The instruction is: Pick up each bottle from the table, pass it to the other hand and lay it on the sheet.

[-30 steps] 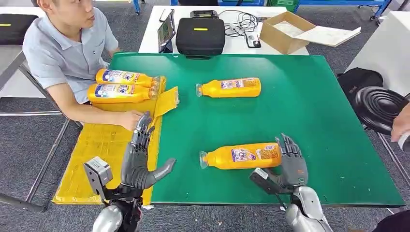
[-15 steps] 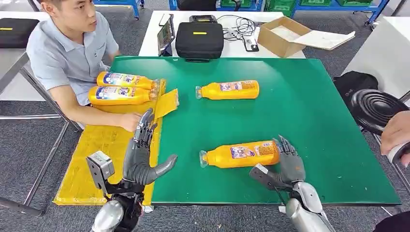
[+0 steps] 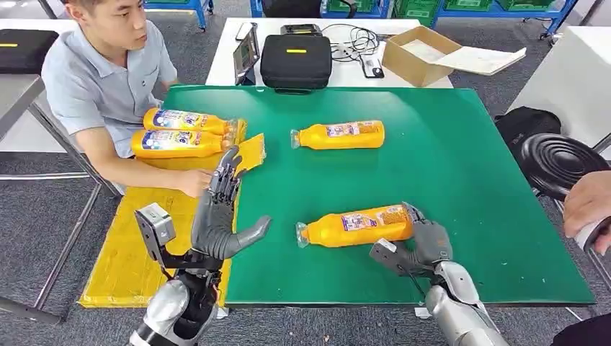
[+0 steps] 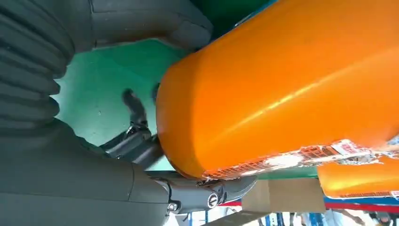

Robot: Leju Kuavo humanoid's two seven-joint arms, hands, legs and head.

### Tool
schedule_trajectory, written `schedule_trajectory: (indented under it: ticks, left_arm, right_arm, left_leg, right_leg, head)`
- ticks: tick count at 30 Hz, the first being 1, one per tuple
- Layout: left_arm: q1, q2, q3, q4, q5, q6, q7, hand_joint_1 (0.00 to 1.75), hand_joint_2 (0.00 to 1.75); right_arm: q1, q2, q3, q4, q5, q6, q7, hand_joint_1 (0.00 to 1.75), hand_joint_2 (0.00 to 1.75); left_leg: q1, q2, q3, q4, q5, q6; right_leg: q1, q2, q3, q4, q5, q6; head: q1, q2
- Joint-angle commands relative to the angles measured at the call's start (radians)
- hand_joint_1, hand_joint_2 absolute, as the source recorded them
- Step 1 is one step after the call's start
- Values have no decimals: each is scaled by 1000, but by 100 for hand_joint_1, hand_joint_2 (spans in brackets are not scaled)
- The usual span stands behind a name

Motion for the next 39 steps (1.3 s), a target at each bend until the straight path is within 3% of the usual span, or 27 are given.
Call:
schedule_trajectory:
  ticks: [1, 3, 4, 5, 9, 11, 12, 15, 17, 18, 19, 20, 23, 32, 39]
  left_arm:
    - [-36, 8, -23, 78, 2, -1, -5, 0, 175]
    - [-36, 8, -23, 78, 2, -1, -5, 0, 175]
    - [-36, 8, -23, 78, 2, -1, -5, 0, 175]
    - [-36, 8, -23, 78, 2, -1, -5, 0, 175]
    - [-30, 10, -22, 75, 2, 2, -10, 0, 175]
    - [-26, 9, -20, 73, 0, 6, -17, 0, 175]
    - [-25, 8, -20, 71, -3, 10, -25, 0, 175]
    - [-26, 6, -20, 67, -24, 32, -50, 0, 175]
    - [-25, 5, -20, 64, -36, 47, -62, 0, 175]
    - [-23, 2, -17, 61, -51, 65, -79, 0, 175]
    - [-21, 0, -14, 55, -68, 86, -96, 0, 175]
    - [-15, -6, -7, 47, -91, 123, -124, 0, 175]
    - [-6, -13, 4, 32, -136, 197, -161, 0, 175]
    - [37, -2, 20, 5, -113, 241, -179, 0, 175]
    - [39, -2, 23, 5, -112, 244, -182, 0, 175]
  right_arm:
    - [62, 10, 25, 131, 13, 16, -2, 175, 175]
    - [62, 10, 25, 131, 13, 16, -2, 175, 175]
    - [62, 10, 25, 131, 13, 16, -2, 175, 175]
    - [62, 10, 25, 131, 13, 16, -2, 175, 175]
    - [68, 9, 31, 129, 21, 5, -8, 175, 175]
    - [77, 10, 22, 121, 11, -15, -28, 175, 175]
    - [80, 11, 20, 118, 8, -33, -42, 175, 175]
    - [87, 21, -3, 107, -18, -88, -93, 175, 175]
    - [89, 28, -19, 100, -36, -110, -119, 175, 175]
    - [91, 33, -29, 94, -48, -128, -139, 175, 175]
    - [93, 40, -42, 87, -66, -140, -159, 175, 175]
    - [97, 50, -64, 74, -98, -155, -198, 175, 175]
    - [105, 61, -66, 44, -109, -198, -222, 175, 175]
    - [250, 68, -212, -428, -129, -232, -233, 175, 175]
    - [254, 70, -227, -447, -121, -232, -233, 175, 175]
  left_leg:
    - [1, -2, -6, 1, 2, 0]
    - [1, -5, -14, 0, 6, 0]
    - [1, -1, -4, 1, 2, 0]
    - [2, -4, -12, 0, 6, 0]
    - [1, -1, -3, 1, 0, 0]
    - [2, -2, -6, 1, 1, 0]
    - [2, -5, -11, -1, 4, 0]
    - [2, -2, -3, 1, 0, 1]
    - [2, -3, -6, 0, 1, 1]
    - [1, -3, 1, 0, -2, 1]
    - [2, -5, -6, -1, 1, 1]
    - [2, -2, 0, 0, -2, 0]
    - [2, -4, -3, -2, 0, 1]
    - [2, -4, -15, 0, 1, 1]
    - [1, -6, -24, 0, 2, 1]
  right_leg:
    - [1, -3, -4, 0, 2, -1]
    - [2, -7, -11, -1, 5, -2]
    - [1, -2, -3, 0, 2, -1]
    - [2, -6, -9, -2, 6, -1]
    - [1, -1, -2, 0, 1, 0]
    - [2, -3, -5, 0, 1, 0]
    - [2, -6, -8, -3, 3, -1]
    - [2, -2, -1, 0, 1, 1]
    - [2, -4, -4, -1, 2, 0]
    - [1, -2, 2, 0, 0, 1]
    - [2, -5, -3, -2, 2, 0]
    - [2, -2, 3, -1, 0, 1]
    - [2, -4, 10, -2, 1, 0]
    - [2, -4, 0, 1, 1, -1]
    - [1, -7, -7, 1, 0, 0]
  head:
    - [0, 0]
    - [0, 0]
    - [0, 0]
    - [0, 0]
    - [0, 0]
    - [0, 0]
    - [0, 0]
    - [0, 0]
    - [0, 0]
    - [0, 0]
    - [0, 0]
    - [0, 0]
    - [0, 0]
    - [0, 0]
    - [0, 0]
